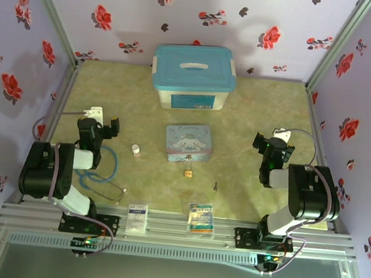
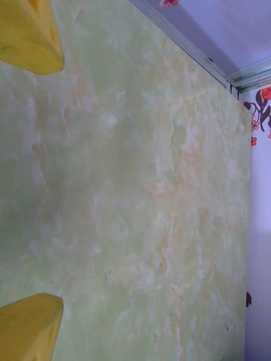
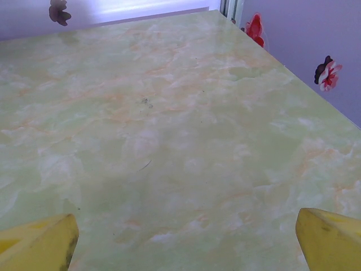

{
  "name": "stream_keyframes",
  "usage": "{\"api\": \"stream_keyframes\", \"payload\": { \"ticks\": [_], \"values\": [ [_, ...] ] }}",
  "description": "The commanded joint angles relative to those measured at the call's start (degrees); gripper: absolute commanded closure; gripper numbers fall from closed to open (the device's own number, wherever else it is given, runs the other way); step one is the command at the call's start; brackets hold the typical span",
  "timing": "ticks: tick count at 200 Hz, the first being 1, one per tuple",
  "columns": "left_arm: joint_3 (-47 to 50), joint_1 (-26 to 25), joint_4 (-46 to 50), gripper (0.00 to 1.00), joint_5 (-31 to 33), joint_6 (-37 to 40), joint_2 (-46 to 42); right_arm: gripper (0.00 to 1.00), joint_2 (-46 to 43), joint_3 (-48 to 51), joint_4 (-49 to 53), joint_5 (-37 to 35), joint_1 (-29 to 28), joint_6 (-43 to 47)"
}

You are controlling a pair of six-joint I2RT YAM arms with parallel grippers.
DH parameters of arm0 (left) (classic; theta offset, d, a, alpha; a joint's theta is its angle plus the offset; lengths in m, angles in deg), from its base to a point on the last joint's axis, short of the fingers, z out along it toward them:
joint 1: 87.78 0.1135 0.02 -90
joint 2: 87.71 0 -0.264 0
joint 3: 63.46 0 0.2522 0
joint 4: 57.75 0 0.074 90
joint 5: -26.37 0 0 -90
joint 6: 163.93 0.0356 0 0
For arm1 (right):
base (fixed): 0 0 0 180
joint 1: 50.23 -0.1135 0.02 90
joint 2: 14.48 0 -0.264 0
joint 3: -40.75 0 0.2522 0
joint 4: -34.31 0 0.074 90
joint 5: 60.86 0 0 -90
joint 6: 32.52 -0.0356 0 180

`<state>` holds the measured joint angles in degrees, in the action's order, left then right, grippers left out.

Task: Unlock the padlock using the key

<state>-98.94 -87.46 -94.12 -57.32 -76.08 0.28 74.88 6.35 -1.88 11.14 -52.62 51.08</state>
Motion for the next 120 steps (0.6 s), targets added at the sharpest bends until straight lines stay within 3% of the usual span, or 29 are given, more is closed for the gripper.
{"api": "stream_keyframes", "payload": {
  "ticks": [1, 120],
  "values": [
    [-1.0, -0.2, -0.3, 0.00, -0.4, 1.6, 0.5, 0.01, 0.0, -0.7, -2.4, -1.5, -0.3, 0.4],
    [0.1, -0.3, -1.3, 0.00, -0.2, 1.4, -1.5, 0.01, -0.6, -0.5, -2.7, 0.2, -0.1, 0.4]
  ]
}}
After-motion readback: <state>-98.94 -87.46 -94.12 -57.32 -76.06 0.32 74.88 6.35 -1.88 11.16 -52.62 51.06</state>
